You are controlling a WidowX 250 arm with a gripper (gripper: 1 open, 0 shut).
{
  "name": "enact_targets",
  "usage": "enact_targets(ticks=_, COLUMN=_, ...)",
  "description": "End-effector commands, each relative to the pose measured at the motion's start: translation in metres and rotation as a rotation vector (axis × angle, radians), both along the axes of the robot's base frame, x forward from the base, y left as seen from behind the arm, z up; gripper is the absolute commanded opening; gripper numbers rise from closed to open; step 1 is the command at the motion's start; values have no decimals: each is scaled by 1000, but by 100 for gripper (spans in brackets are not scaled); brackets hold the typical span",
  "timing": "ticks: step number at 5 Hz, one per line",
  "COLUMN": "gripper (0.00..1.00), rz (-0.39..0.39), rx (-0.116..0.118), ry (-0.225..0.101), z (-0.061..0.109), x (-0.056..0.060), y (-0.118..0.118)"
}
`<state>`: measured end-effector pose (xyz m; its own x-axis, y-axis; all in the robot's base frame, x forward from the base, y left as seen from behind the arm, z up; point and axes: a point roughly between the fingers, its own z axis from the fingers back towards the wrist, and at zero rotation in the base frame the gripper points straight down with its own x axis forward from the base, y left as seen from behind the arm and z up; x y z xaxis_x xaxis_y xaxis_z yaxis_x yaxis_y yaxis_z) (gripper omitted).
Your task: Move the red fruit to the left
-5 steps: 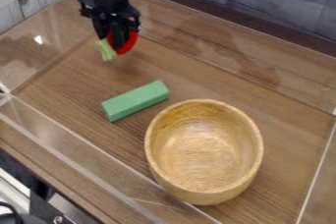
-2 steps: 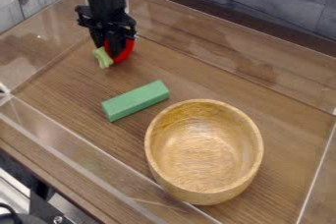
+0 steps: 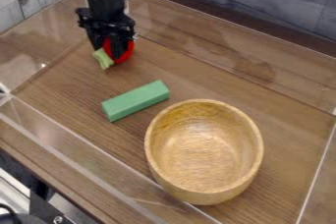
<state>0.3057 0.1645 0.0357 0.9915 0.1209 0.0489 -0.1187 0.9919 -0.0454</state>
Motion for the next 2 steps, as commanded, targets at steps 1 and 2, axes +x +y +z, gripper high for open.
enact_targets(ticks=1, gripper=0, rz=16, rx=24, ry=-56, z=17, x=9, y=11)
enact_targets(ticks=2, gripper=100, rz=16, rx=17, ry=-47, z=22, x=9, y=9)
